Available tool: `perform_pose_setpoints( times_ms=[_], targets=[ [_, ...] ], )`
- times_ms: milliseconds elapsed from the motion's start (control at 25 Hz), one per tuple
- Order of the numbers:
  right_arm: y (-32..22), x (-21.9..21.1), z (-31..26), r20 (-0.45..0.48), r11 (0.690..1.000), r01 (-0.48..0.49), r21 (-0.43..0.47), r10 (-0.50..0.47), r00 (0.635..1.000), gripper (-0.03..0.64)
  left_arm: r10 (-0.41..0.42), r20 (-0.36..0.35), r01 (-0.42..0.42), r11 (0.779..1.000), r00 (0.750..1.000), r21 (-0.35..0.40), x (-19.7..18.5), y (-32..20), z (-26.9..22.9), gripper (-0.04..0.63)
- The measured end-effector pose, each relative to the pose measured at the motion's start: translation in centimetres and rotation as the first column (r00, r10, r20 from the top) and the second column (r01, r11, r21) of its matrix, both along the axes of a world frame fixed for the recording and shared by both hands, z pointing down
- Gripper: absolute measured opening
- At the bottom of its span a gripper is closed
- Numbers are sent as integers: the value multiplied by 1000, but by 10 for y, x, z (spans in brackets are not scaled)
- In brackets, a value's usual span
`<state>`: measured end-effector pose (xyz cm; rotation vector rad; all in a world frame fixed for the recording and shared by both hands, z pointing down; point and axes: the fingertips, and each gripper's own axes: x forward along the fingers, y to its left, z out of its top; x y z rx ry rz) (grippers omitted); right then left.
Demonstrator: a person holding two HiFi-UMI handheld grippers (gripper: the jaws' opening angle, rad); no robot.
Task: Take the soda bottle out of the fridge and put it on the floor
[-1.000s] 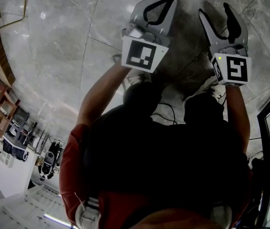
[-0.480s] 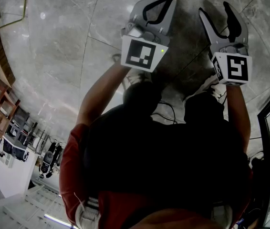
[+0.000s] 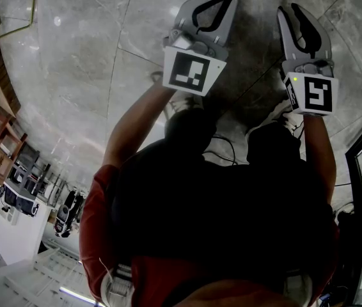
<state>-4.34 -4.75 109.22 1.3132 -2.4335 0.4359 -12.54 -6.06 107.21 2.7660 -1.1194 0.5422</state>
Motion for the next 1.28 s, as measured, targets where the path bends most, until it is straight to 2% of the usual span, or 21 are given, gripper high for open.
perform_pose_setpoints(
  times_ms=[240,840,1040,1120,1280],
  targets=[
    [-1,5,-4,-9,1000,-19,24,19,1000,2,3,2,-3,1000,1000,0,1,1,0,-2],
    [-1,8,-2,-35,999,-27,20,28,999,2,5,-3,-5,1000,1000,-3,3,2,1,0],
    [0,10,-4,-43,999,-35,18,36,998,2,14,12,-14,999,1000,-43,4,5,6,-1],
    [2,17,-10,-61,999,-36,14,36,997,2,10,31,-8,998,999,-64,7,8,4,-2],
    [9,49,-31,-97,994,-103,-20,101,990,2,-8,30,11,997,1000,-82,12,8,-19,-1]
  ],
)
